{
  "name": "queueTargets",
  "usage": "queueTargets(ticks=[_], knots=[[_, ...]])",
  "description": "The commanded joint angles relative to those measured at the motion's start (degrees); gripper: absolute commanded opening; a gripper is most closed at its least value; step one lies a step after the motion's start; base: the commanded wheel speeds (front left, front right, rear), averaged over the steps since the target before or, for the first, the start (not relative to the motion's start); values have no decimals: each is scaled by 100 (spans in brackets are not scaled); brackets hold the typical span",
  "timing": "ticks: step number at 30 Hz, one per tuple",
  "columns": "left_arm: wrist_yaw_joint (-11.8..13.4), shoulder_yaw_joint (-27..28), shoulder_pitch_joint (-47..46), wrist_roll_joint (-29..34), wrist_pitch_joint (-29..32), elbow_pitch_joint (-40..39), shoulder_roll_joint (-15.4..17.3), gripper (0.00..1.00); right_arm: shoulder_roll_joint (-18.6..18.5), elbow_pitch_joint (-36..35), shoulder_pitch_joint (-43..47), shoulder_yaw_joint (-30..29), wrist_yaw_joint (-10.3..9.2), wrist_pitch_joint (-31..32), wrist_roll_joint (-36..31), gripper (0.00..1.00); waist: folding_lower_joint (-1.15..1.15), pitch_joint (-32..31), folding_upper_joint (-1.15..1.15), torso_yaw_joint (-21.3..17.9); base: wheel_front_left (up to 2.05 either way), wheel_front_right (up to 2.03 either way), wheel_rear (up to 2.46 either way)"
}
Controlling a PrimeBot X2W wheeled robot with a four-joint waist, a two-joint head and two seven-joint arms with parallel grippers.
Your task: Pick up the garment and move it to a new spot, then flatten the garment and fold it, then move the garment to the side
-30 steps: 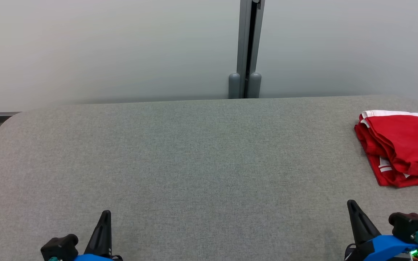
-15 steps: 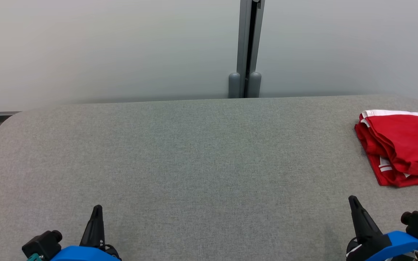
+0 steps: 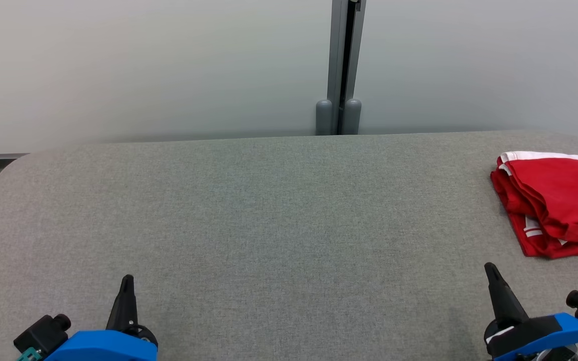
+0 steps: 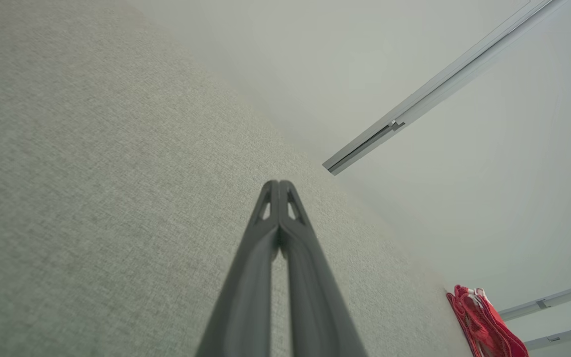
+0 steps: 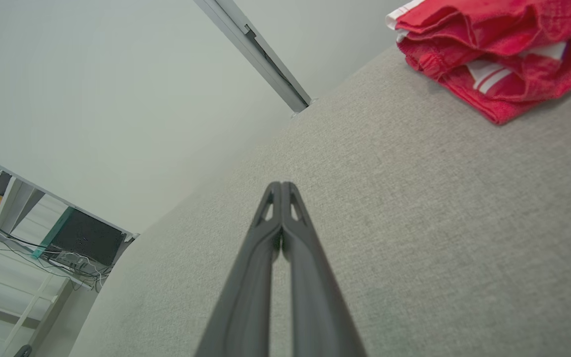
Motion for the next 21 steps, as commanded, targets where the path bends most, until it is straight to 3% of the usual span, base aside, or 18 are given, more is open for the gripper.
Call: queueTargets(ticks=[1,21], knots=[[-42,82,-186,-190,52,-114,5,0,-21,-51,-181,-17,1,12,243,0,0,1,0,-1,0,0,0],[-65,360,-285,-1324,406,-280,-108,0,-25,19,-321,-46,2,112,1622,0,0,16,0,-4,0,0,0]])
